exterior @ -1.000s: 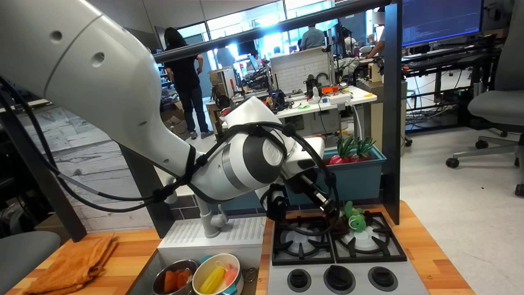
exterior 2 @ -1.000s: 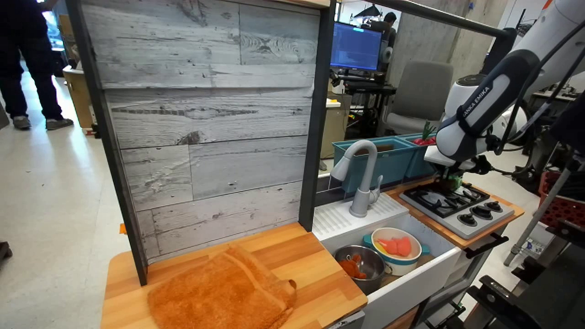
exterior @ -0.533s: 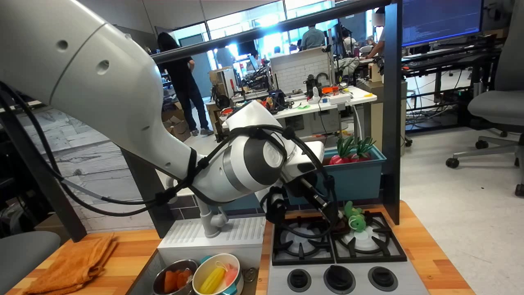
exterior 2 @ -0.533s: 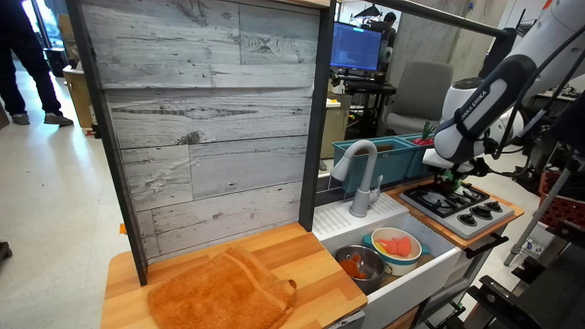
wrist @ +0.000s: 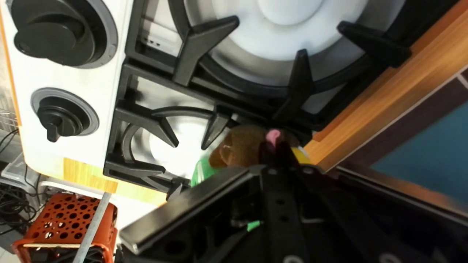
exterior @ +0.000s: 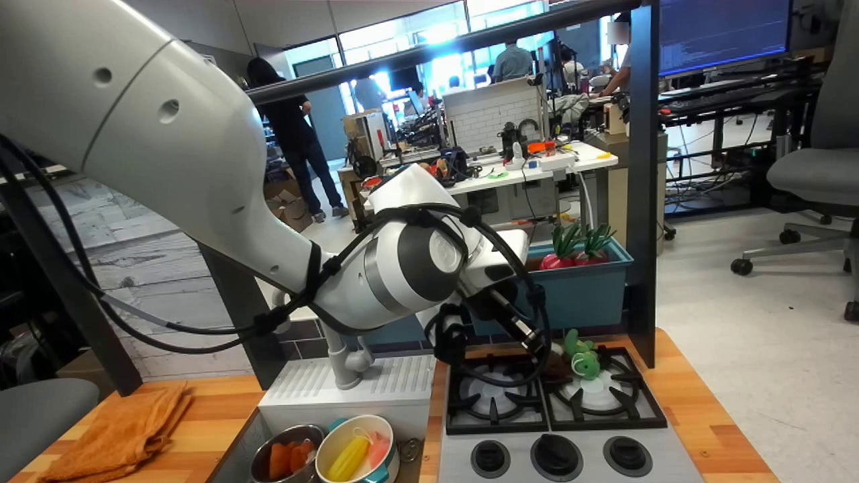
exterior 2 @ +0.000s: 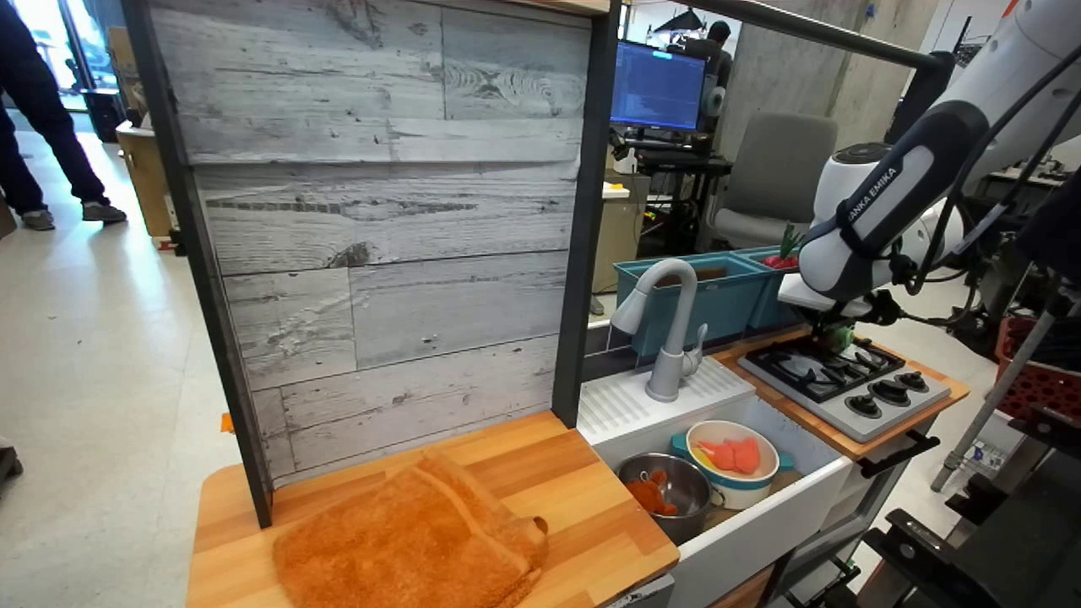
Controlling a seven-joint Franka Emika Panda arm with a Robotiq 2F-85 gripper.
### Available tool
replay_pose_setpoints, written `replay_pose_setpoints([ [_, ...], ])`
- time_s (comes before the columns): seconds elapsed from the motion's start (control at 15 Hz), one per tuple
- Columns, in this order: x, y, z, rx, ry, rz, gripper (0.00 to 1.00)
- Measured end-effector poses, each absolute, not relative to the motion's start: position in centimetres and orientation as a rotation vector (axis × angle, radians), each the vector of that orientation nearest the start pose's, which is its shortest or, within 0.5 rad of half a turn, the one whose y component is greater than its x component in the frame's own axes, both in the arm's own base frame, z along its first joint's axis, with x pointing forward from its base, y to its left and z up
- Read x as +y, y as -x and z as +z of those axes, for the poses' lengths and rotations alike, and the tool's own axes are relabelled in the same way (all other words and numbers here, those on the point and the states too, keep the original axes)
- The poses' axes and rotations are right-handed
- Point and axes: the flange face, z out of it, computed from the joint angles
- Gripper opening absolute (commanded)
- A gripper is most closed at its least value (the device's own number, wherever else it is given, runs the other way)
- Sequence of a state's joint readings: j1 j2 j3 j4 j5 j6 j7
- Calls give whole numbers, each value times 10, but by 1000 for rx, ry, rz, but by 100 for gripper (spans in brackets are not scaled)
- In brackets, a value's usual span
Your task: Pick the objects on the counter and the stove and put them in the pots in the sink, then wipe the counter with the cloth
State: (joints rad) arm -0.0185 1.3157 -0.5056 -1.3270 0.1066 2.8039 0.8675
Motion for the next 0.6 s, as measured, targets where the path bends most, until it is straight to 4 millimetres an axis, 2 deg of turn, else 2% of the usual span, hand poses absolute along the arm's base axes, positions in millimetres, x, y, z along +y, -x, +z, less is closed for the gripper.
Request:
replay_pose_setpoints([
  [0.13,-281,-663,13,1698,2977,-603,1],
  [0.27,-273,-661,20,1545,3060,-548,1],
  [0.4,-265,-657,40,1370,3128,-508,1],
  [0.6,-253,-650,84,1094,3200,-502,1],
])
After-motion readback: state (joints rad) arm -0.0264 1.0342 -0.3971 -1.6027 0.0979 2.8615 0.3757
